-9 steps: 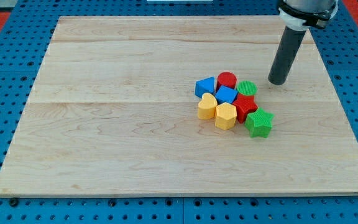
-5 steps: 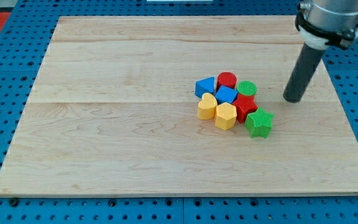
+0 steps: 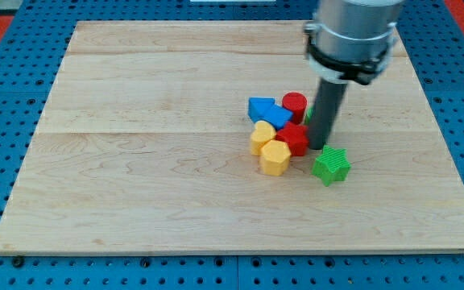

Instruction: Move the group of blocks left a bit

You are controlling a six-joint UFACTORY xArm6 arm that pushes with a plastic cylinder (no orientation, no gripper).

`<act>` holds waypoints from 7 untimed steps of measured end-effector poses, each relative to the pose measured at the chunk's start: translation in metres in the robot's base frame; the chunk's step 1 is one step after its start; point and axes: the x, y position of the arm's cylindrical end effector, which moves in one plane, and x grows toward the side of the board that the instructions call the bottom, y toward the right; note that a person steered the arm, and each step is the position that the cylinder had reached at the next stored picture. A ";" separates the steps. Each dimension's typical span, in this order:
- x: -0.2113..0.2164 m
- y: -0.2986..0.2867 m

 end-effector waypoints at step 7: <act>-0.026 -0.015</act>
